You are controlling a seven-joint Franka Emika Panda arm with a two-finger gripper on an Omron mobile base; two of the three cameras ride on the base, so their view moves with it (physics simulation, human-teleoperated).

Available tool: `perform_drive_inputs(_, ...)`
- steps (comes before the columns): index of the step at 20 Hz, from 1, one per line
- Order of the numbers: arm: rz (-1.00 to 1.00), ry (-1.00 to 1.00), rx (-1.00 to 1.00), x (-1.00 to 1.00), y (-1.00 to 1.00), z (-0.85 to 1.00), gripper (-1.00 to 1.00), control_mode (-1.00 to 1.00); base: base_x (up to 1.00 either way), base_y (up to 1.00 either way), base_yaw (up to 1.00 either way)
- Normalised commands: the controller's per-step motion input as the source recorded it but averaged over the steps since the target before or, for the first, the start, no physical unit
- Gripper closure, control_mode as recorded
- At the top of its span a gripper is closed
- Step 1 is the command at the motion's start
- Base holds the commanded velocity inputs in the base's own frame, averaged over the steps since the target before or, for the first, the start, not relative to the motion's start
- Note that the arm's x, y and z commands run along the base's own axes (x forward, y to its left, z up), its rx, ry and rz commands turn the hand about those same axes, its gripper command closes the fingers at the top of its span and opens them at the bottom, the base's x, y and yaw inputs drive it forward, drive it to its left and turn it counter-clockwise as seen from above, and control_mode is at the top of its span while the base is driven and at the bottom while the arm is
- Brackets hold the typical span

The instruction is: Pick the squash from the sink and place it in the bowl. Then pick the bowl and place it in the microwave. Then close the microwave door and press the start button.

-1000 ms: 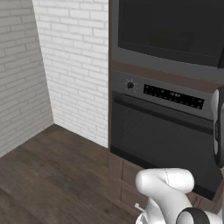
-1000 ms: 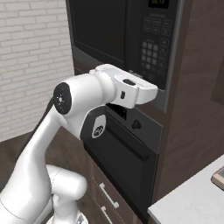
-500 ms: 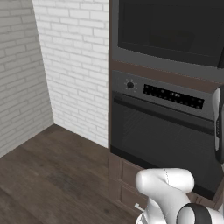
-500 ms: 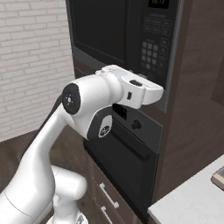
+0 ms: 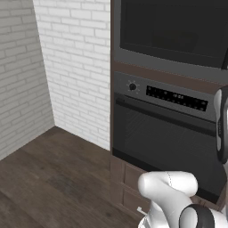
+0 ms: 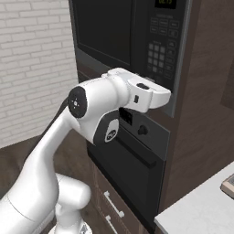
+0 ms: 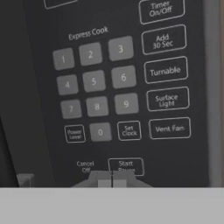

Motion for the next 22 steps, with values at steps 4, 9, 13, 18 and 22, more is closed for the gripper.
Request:
perform_drive_inputs(4,0.00,0.00,0.00,0.18,-0.17,-0.07,1.00,-1.00,0.00,0.00,0.00)
perform_drive_inputs(9,0.05,0.00,0.00,0.18,-0.25,-0.20,1.00,-1.00,0.00,0.00,0.00)
perform_drive_inputs(13,0.05,0.00,0.00,0.26,-0.24,-0.21,1.00,-1.00,0.00,0.00,0.00)
perform_drive_inputs(18,0.04,0.00,0.00,0.16,-0.12,-0.10,1.00,-1.00,0.00,0.00,0.00)
perform_drive_inputs(22,0.00,0.00,0.00,-0.23,0.05,0.00,1.00,-1.00,0.00,0.00,0.00)
